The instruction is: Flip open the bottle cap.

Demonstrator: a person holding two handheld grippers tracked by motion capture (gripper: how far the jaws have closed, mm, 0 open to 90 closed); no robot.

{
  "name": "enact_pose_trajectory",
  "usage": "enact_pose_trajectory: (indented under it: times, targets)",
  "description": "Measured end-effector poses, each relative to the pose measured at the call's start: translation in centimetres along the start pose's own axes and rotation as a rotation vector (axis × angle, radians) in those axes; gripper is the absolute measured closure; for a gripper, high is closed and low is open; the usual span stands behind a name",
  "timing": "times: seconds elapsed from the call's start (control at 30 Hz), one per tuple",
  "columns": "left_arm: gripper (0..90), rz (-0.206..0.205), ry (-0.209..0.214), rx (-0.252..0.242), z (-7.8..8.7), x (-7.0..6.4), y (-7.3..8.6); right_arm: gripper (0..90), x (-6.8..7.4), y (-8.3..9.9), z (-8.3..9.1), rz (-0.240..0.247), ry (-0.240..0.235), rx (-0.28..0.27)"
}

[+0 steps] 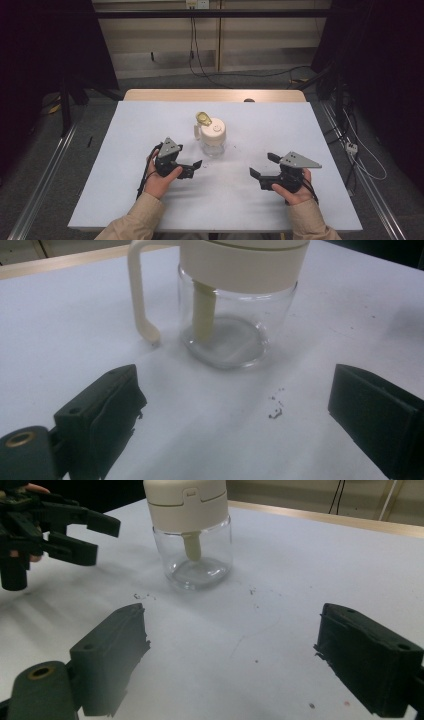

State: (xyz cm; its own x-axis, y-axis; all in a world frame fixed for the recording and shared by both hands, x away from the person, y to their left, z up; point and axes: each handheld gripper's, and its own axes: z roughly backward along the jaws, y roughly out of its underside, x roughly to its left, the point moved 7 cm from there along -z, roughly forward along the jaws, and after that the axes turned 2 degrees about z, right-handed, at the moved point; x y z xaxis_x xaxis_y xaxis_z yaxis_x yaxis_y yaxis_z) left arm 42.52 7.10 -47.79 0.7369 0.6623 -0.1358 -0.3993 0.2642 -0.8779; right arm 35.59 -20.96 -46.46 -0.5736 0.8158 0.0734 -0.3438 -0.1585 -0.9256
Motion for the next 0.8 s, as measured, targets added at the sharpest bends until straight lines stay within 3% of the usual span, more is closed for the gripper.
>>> enact_pose_trajectory:
  times: [0.17, 0.8]
  targets:
    - [6.4, 0.023, 0.003, -0.016, 1.5, 0.9, 0.3, 11.7, -0.1, 0.6, 0.6, 0.001, 0.003, 0.010]
    - [6.8, -0.005, 0.010, -0.020, 5.5, 2.6, 1.8, 11.7, -0.6, 1.9, 2.0, 0.007, 0.021, 0.028]
